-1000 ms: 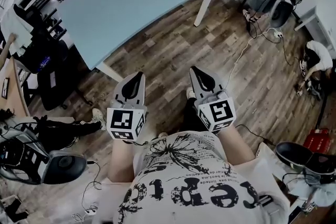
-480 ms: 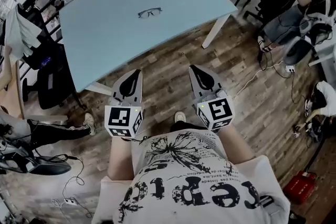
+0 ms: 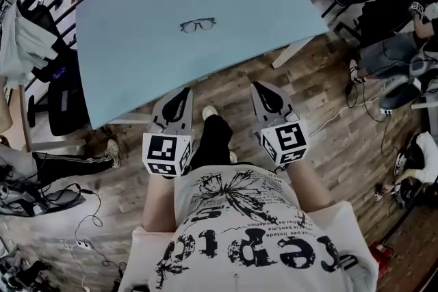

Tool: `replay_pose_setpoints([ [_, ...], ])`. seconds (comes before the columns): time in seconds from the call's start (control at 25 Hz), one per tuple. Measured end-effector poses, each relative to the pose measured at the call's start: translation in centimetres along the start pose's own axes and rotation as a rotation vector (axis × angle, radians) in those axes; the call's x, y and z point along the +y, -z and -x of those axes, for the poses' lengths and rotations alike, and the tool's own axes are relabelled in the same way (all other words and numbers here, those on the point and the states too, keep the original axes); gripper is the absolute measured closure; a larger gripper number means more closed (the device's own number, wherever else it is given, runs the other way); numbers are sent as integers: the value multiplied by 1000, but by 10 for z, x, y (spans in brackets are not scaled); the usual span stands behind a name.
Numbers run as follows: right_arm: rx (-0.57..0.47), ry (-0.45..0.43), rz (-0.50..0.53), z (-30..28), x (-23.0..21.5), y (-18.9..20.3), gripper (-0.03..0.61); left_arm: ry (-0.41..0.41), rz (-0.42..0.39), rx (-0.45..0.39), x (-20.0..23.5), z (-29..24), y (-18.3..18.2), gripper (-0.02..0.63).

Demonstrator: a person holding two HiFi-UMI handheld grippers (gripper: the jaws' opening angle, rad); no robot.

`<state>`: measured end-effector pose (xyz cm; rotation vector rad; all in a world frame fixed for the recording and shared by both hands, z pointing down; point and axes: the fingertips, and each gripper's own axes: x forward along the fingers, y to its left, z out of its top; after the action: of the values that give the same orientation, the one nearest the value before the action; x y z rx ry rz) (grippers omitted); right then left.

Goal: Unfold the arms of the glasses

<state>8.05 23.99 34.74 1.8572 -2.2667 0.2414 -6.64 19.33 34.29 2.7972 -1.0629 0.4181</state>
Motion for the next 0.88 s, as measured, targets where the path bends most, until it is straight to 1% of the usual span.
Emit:
replay_pose_setpoints([
  [0.2, 24, -9, 31, -74, -31, -11, 569, 8, 16, -11, 49, -71, -17, 594],
  [0.36, 47, -31, 67, -147, -51, -33, 569, 8, 31, -14, 101, -128, -37, 594],
  [0.52, 63, -53, 86, -223, -69, -54, 569, 24, 43, 0, 151, -178, -49, 594],
  [0.68, 120, -81, 85, -278, -78, -55, 569, 6, 74, 46, 192, -208, -42, 594],
  [0.76, 163, -108, 82, -299, -81, -48, 569, 1, 97, 72, 205, -218, -35, 594],
  [0.88, 228, -149, 91, -325, -86, -32, 569, 7, 110, 91, 218, -236, -26, 594],
])
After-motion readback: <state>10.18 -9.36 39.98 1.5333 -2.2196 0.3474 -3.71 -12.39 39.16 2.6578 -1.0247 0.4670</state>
